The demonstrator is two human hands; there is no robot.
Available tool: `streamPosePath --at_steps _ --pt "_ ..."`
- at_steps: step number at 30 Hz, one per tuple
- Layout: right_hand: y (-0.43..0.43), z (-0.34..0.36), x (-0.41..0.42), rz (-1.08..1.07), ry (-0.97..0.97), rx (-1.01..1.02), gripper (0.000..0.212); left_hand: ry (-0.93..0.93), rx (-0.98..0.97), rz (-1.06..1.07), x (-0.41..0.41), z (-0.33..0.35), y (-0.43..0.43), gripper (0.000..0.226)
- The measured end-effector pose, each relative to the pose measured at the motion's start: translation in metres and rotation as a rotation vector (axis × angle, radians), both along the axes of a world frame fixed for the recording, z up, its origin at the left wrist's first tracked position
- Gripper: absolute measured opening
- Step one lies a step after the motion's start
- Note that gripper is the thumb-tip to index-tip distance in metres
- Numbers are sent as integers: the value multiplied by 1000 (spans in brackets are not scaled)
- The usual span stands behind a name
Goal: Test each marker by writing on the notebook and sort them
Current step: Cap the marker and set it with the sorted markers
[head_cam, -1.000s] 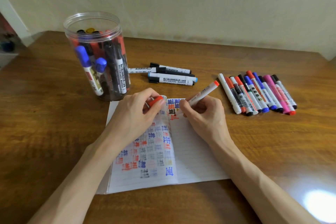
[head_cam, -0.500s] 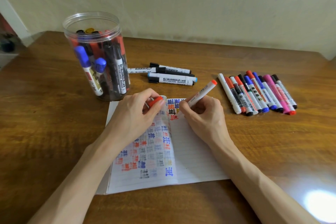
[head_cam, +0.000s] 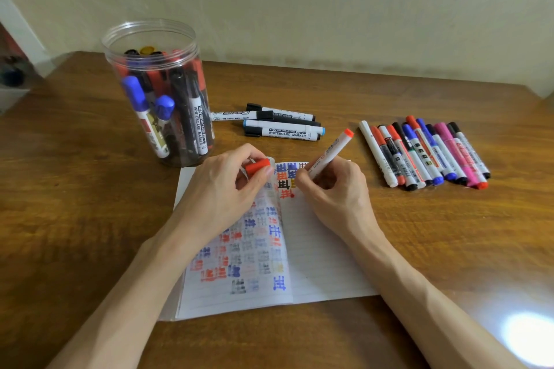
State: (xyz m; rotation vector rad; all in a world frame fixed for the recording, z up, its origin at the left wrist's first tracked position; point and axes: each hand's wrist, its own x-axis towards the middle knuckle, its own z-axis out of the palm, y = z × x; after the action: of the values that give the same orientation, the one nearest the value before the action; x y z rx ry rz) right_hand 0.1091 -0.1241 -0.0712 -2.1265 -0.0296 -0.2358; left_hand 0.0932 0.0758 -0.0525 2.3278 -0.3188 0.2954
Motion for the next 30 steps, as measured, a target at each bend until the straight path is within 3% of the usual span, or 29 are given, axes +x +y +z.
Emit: streamPosePath --at_steps 4,12,30 --pt "-3 3 1 15 14 150 18 -5 12 -43 2 -2 1 23" --pt "-13 18 -1 89 63 557 7 68 -141 -92 -1 5 -3 29" --pt "-14 15 -5 320 103 615 22 78 -226 -112 -2 8 -6 25"
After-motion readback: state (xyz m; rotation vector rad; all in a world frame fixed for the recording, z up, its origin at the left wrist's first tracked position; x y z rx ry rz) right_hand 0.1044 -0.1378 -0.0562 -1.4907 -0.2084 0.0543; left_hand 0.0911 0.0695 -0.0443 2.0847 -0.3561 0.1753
